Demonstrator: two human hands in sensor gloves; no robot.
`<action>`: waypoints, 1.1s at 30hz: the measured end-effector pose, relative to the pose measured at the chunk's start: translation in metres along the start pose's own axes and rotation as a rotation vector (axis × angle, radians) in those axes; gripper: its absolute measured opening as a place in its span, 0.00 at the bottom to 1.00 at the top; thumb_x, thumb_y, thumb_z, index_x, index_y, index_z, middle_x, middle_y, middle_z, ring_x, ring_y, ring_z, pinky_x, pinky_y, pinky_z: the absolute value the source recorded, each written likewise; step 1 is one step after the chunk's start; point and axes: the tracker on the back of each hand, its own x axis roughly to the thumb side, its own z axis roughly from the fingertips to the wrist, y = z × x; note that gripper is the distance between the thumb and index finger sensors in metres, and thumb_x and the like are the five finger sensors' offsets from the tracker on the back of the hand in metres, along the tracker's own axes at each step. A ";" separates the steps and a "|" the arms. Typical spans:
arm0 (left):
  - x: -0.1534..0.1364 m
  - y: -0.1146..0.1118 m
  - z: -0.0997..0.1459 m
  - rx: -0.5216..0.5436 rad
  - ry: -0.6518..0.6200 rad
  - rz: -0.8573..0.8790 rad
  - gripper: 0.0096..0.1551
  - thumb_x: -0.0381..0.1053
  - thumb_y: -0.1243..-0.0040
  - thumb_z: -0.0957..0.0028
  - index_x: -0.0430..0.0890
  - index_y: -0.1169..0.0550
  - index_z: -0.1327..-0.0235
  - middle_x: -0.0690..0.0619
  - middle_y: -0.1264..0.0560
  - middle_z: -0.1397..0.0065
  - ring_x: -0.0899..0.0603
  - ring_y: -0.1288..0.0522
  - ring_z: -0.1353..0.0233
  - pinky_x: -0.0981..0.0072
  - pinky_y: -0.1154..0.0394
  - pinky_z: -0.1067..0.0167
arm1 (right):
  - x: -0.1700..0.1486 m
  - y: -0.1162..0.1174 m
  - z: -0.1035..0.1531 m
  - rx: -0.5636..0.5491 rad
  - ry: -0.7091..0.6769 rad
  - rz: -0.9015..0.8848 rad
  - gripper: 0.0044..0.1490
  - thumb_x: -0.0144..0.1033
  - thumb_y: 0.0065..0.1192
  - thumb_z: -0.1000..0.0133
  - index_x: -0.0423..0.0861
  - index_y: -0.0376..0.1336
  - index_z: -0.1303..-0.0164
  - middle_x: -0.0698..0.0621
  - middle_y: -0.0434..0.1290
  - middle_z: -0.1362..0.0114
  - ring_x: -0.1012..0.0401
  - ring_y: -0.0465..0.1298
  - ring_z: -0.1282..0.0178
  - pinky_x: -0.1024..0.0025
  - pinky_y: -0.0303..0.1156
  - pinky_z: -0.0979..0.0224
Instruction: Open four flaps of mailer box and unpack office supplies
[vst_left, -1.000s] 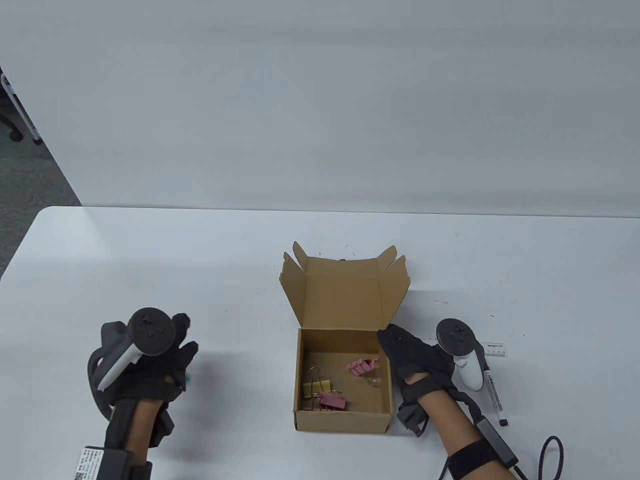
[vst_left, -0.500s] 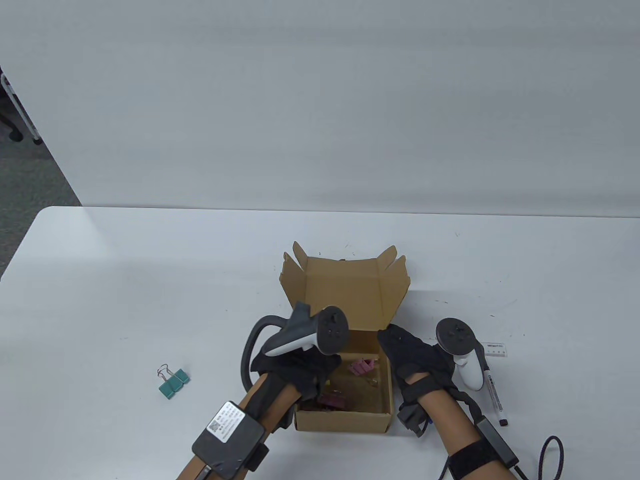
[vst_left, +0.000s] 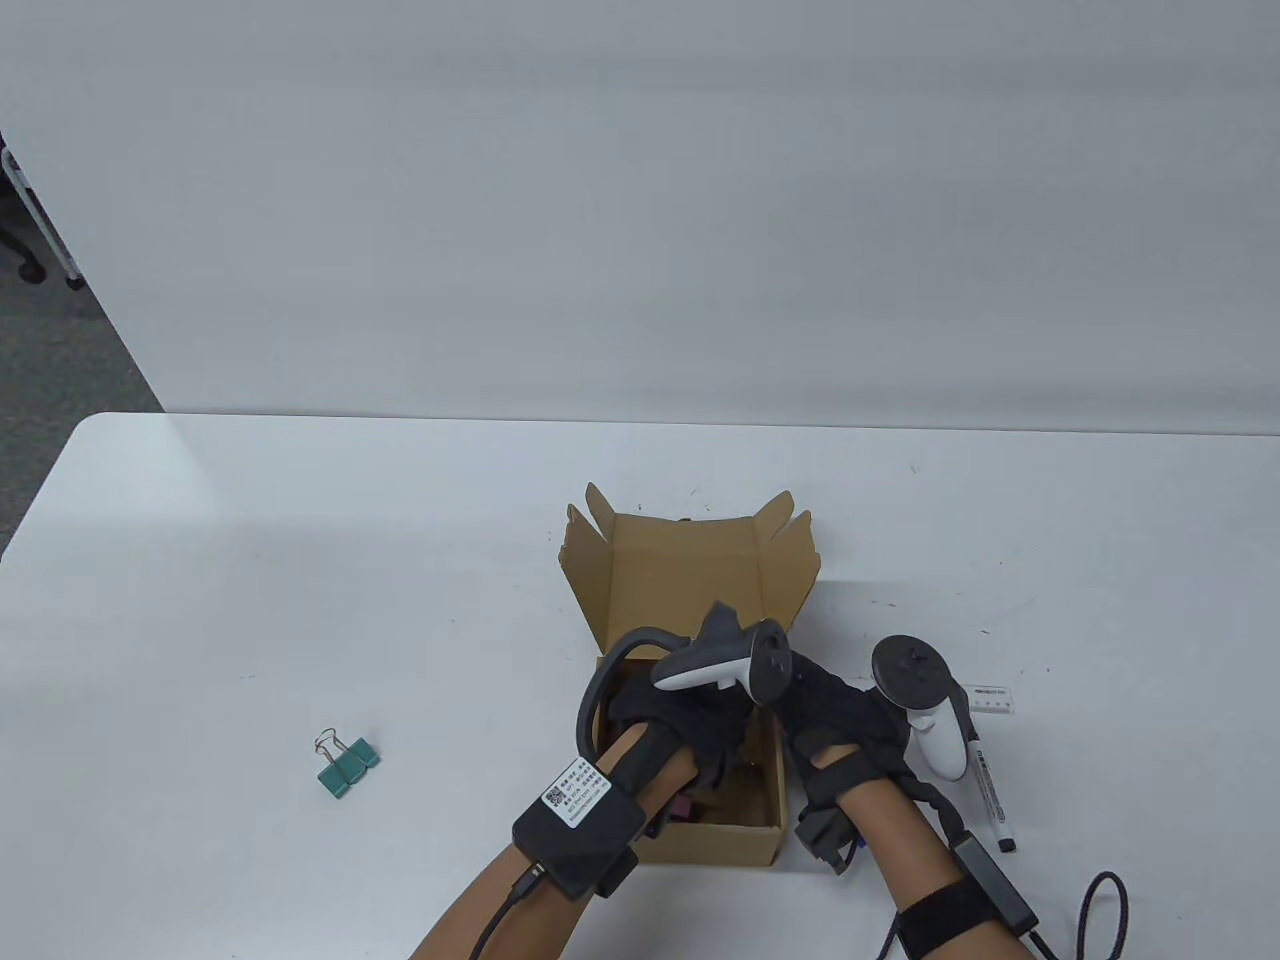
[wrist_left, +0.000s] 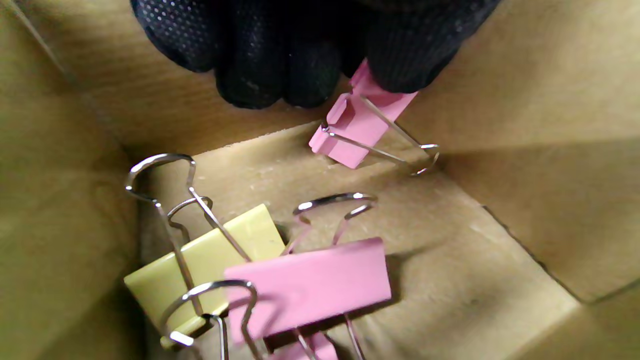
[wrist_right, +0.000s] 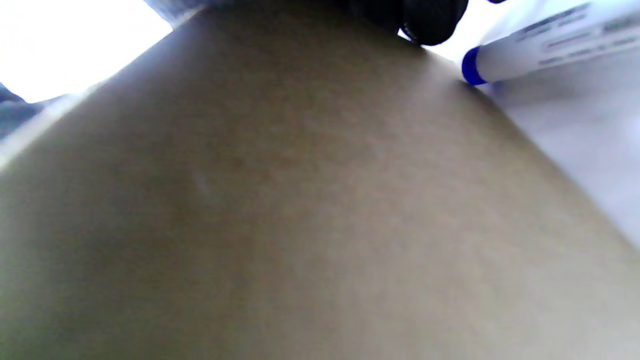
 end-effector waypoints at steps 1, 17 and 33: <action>0.001 -0.001 -0.002 0.002 0.000 -0.005 0.32 0.58 0.37 0.33 0.53 0.31 0.18 0.44 0.24 0.20 0.33 0.24 0.24 0.38 0.32 0.29 | 0.000 0.000 0.000 0.000 0.000 -0.001 0.41 0.55 0.50 0.31 0.38 0.52 0.19 0.36 0.56 0.17 0.34 0.57 0.23 0.31 0.50 0.26; -0.002 0.006 0.007 0.053 -0.008 -0.015 0.30 0.55 0.38 0.33 0.48 0.30 0.20 0.43 0.21 0.26 0.35 0.21 0.28 0.38 0.31 0.30 | 0.000 0.000 0.000 0.001 -0.001 -0.006 0.41 0.55 0.49 0.32 0.38 0.52 0.19 0.36 0.56 0.17 0.34 0.57 0.23 0.31 0.50 0.26; -0.067 0.050 0.118 0.275 -0.058 0.214 0.30 0.55 0.40 0.32 0.47 0.30 0.20 0.43 0.21 0.26 0.34 0.22 0.28 0.37 0.31 0.30 | -0.001 0.000 0.000 -0.002 -0.003 -0.010 0.41 0.55 0.49 0.32 0.38 0.52 0.19 0.36 0.56 0.17 0.34 0.57 0.23 0.31 0.51 0.26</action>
